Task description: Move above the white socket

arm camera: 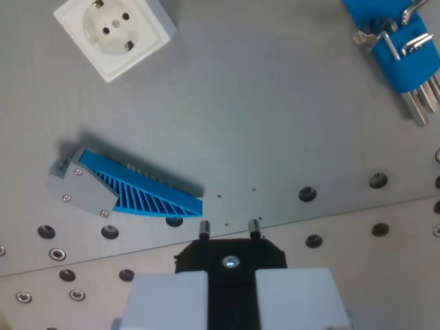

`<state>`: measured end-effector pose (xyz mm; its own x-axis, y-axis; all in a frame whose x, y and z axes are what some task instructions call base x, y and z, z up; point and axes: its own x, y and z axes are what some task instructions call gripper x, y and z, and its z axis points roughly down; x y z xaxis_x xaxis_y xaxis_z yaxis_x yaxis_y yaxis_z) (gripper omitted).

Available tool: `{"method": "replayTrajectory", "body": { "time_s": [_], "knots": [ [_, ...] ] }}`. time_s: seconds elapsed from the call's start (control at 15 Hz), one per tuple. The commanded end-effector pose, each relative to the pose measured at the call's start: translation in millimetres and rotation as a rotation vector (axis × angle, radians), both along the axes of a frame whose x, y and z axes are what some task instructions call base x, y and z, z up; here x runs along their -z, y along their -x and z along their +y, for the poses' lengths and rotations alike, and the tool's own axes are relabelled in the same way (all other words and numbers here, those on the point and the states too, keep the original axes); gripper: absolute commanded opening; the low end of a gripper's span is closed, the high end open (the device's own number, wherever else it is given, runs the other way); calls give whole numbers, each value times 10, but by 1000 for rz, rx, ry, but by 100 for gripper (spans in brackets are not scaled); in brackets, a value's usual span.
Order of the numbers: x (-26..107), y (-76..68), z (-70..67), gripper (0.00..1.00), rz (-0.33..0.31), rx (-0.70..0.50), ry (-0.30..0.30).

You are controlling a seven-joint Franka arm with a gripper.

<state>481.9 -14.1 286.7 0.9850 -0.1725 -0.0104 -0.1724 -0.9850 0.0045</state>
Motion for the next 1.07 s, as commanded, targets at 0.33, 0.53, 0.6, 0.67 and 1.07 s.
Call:
{"method": "replayTrajectory", "body": {
  "time_s": [0.33,0.53,0.6,0.67,1.07],
  "knots": [
    [342,-73,126,0,-73,-222,-28],
    [487,-122,194,0,-73,-270,-33],
    [536,-137,212,0,-74,-288,-34],
    [585,-153,230,0,-74,-302,-36],
    [874,-259,356,0,-70,-391,-42]
  ]
}}
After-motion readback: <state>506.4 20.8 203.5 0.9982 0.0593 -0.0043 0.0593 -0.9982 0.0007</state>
